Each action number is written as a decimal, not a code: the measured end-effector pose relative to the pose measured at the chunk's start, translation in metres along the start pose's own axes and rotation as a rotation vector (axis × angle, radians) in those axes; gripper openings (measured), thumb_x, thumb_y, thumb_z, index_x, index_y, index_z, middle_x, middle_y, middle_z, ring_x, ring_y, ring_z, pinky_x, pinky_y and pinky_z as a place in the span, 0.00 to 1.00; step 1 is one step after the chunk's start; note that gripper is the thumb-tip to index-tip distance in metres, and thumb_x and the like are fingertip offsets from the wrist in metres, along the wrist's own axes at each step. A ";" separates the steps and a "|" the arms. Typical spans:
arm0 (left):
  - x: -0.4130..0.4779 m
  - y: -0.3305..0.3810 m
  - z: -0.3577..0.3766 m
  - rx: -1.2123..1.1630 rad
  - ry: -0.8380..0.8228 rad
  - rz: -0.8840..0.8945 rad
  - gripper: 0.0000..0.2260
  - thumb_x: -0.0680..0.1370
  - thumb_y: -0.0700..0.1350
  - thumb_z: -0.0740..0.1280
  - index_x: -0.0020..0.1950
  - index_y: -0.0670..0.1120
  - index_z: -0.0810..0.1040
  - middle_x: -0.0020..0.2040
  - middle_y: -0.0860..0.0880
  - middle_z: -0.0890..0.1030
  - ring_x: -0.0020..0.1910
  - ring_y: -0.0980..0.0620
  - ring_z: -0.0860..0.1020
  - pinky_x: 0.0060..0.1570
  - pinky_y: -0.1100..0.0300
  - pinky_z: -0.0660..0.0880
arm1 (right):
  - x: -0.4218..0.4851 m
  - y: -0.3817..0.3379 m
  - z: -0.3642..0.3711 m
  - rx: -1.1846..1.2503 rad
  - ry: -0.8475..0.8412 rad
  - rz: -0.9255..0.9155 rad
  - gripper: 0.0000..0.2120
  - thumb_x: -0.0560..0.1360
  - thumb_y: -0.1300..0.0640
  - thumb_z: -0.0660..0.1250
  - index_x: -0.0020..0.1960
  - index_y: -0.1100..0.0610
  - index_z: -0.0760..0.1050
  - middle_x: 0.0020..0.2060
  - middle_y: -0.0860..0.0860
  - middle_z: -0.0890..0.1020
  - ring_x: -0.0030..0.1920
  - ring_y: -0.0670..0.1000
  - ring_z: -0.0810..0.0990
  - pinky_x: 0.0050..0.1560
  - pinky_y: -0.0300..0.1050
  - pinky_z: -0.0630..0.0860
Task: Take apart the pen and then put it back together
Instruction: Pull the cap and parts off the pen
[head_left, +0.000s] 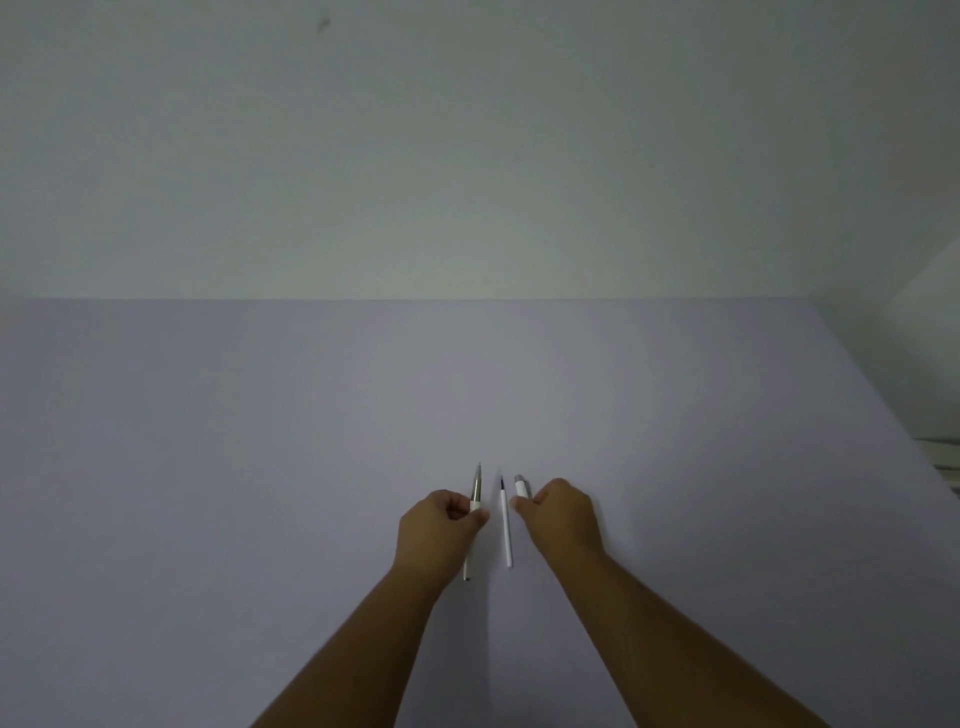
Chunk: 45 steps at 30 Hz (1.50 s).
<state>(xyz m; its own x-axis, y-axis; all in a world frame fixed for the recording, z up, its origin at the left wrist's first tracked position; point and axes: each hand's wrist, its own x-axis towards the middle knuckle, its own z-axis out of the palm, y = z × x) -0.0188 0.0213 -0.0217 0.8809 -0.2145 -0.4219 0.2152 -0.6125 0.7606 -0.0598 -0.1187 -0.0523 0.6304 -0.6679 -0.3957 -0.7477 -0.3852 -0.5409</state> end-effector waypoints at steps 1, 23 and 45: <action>0.000 0.000 0.000 0.004 0.002 0.003 0.08 0.74 0.47 0.70 0.49 0.45 0.79 0.39 0.52 0.80 0.38 0.56 0.76 0.37 0.67 0.71 | 0.000 0.000 -0.001 0.003 0.006 -0.004 0.21 0.73 0.44 0.68 0.51 0.63 0.77 0.49 0.59 0.84 0.50 0.59 0.82 0.51 0.51 0.79; -0.016 0.032 -0.043 0.480 -0.036 0.509 0.10 0.79 0.48 0.63 0.54 0.46 0.80 0.47 0.48 0.82 0.42 0.52 0.76 0.40 0.63 0.68 | -0.027 -0.042 -0.065 0.435 -0.463 -0.247 0.08 0.70 0.61 0.70 0.34 0.53 0.80 0.35 0.51 0.81 0.33 0.49 0.75 0.41 0.48 0.74; -0.052 0.070 -0.076 0.371 -0.100 0.525 0.06 0.77 0.49 0.66 0.41 0.52 0.77 0.32 0.52 0.76 0.32 0.55 0.70 0.33 0.64 0.66 | -0.065 -0.054 -0.103 0.577 -0.445 -0.389 0.02 0.74 0.60 0.68 0.42 0.56 0.78 0.36 0.51 0.80 0.37 0.49 0.76 0.42 0.41 0.76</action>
<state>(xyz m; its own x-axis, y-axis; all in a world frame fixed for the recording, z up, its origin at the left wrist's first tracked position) -0.0172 0.0471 0.0909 0.7818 -0.6158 -0.0982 -0.4088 -0.6250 0.6651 -0.0824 -0.1202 0.0790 0.9365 -0.1925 -0.2932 -0.3107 -0.0678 -0.9481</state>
